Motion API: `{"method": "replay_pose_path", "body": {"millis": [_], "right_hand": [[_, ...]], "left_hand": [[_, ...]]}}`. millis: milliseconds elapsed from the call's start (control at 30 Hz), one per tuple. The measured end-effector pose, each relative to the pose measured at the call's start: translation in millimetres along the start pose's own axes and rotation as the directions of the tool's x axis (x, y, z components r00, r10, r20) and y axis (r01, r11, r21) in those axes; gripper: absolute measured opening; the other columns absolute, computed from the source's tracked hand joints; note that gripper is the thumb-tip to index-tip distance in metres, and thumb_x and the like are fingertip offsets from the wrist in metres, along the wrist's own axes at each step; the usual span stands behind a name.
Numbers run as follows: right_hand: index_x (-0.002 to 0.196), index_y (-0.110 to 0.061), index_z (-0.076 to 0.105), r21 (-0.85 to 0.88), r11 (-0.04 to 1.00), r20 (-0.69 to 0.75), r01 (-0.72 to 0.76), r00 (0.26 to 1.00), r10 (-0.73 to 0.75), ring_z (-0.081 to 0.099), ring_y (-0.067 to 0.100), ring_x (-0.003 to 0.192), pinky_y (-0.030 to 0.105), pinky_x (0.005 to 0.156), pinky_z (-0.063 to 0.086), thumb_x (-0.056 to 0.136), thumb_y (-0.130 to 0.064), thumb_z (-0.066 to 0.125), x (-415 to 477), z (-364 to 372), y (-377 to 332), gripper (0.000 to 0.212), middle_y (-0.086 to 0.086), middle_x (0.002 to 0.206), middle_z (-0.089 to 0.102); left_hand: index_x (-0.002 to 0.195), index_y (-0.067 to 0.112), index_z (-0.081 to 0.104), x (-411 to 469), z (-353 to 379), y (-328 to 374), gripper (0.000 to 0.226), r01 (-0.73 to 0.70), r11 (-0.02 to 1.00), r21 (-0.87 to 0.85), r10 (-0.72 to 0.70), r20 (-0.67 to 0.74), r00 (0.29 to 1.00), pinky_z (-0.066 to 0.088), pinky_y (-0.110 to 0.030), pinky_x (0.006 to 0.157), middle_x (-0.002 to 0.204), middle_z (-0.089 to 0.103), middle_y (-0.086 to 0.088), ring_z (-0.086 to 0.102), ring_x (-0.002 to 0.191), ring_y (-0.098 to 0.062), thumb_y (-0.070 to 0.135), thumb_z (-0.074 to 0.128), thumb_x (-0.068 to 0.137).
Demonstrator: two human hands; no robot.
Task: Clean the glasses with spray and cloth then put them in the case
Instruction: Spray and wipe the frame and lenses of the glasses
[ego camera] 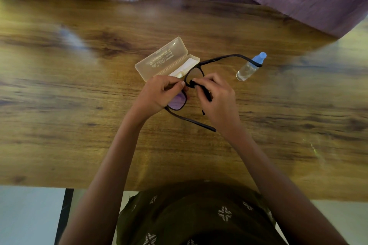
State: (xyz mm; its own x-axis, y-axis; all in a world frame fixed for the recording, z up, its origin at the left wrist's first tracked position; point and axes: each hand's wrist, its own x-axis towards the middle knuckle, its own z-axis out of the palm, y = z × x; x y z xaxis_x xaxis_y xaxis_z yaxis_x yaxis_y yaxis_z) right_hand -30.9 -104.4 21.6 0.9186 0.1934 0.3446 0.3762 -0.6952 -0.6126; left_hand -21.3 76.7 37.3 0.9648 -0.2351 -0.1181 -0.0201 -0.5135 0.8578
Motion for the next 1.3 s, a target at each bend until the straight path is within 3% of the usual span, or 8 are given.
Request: {"method": "replay_pose_path", "body": {"millis": [67, 167, 333, 500, 733, 833, 1100, 1300], "right_hand": [[0.109, 0.000, 0.072, -0.021, 1.000, -0.028, -0.018, 0.999, 0.017, 0.053, 0.005, 0.079, 0.008, 0.069, 0.040, 0.091, -0.002, 0.066, 2, -1, 2, 0.019, 0.007, 0.094, 0.063], [0.109, -0.001, 0.072, -0.037, 0.998, -0.079, -0.055, 0.995, 0.052, 0.054, 0.006, 0.080, 0.012, 0.070, 0.043, 0.091, -0.003, 0.066, 7, -3, 6, 0.019, 0.007, 0.093, 0.063], [0.108, 0.001, 0.072, -0.026, 1.000, -0.049, -0.017, 0.999, 0.016, 0.053, 0.006, 0.078, 0.008, 0.067, 0.040, 0.090, -0.001, 0.067, 5, -5, 10, 0.018, 0.008, 0.091, 0.062], [0.108, -0.001, 0.072, 0.026, 0.999, 0.013, 0.028, 1.000, -0.028, 0.060, 0.012, 0.081, 0.016, 0.070, 0.048, 0.090, -0.001, 0.067, -2, -4, 7, 0.019, 0.008, 0.094, 0.064], [0.110, -0.002, 0.072, 0.061, 0.996, -0.004, 0.067, 0.998, -0.067, 0.064, 0.018, 0.085, 0.031, 0.072, 0.055, 0.091, -0.003, 0.067, 1, -1, 5, 0.020, 0.010, 0.096, 0.065], [0.110, -0.001, 0.072, 0.029, 0.999, -0.062, 0.034, 0.998, -0.032, 0.063, 0.018, 0.082, 0.028, 0.070, 0.054, 0.091, -0.003, 0.067, 3, 1, 5, 0.020, 0.010, 0.094, 0.065], [0.108, -0.001, 0.073, -0.007, 0.999, -0.099, -0.042, 0.994, 0.041, 0.056, 0.006, 0.082, 0.007, 0.072, 0.041, 0.090, -0.005, 0.068, 7, 3, 7, 0.019, 0.008, 0.093, 0.065], [0.107, -0.001, 0.073, 0.030, 0.999, -0.032, 0.039, 0.999, -0.038, 0.063, 0.017, 0.083, 0.020, 0.073, 0.049, 0.090, -0.002, 0.067, 3, 6, 6, 0.018, 0.010, 0.093, 0.066]], "left_hand": [[0.086, 0.019, 0.077, -1, 1, 1, 0.027, 0.004, 1.000, -0.021, -0.004, -0.002, 1.000, 0.049, -0.033, 0.073, 0.080, 0.076, 0.004, 0.067, 0.079, -0.023, 0.021, 0.054, 0.099], [0.090, 0.015, 0.077, -1, 3, 3, 0.025, 0.010, 0.998, -0.058, -0.011, -0.012, 1.000, 0.051, -0.043, 0.075, 0.081, 0.076, -0.001, 0.065, 0.079, -0.034, 0.021, 0.054, 0.099], [0.088, 0.018, 0.078, -2, 4, 1, 0.027, 0.015, 0.997, -0.077, -0.016, -0.007, 1.000, 0.052, -0.047, 0.080, 0.082, 0.076, -0.001, 0.066, 0.082, -0.034, 0.025, 0.054, 0.099], [0.085, 0.016, 0.078, -3, 5, 2, 0.028, 0.007, 0.998, -0.064, -0.006, 0.014, 1.000, 0.052, -0.027, 0.081, 0.083, 0.076, 0.008, 0.069, 0.083, -0.010, 0.020, 0.053, 0.099], [0.087, 0.007, 0.074, 3, 2, -5, 0.029, -0.049, 0.997, 0.057, 0.047, 0.030, 0.998, 0.050, -0.051, 0.071, 0.078, 0.071, -0.016, 0.064, 0.075, -0.037, 0.023, 0.053, 0.099], [0.086, 0.001, 0.073, 4, 4, -2, 0.029, -0.082, 0.989, 0.120, 0.079, 0.030, 0.996, 0.046, -0.048, 0.064, 0.072, 0.069, -0.017, 0.060, 0.066, -0.035, 0.019, 0.054, 0.098], [0.087, 0.009, 0.075, 4, 8, -5, 0.038, -0.050, 0.994, 0.093, 0.048, 0.030, 0.998, 0.050, -0.051, 0.072, 0.077, 0.072, -0.013, 0.065, 0.075, -0.033, 0.036, 0.049, 0.094], [0.090, 0.009, 0.075, 4, 9, -5, 0.034, -0.028, 0.995, 0.091, 0.028, -0.002, 1.000, 0.050, -0.051, 0.070, 0.077, 0.072, -0.015, 0.064, 0.073, -0.034, 0.031, 0.050, 0.094]]}}
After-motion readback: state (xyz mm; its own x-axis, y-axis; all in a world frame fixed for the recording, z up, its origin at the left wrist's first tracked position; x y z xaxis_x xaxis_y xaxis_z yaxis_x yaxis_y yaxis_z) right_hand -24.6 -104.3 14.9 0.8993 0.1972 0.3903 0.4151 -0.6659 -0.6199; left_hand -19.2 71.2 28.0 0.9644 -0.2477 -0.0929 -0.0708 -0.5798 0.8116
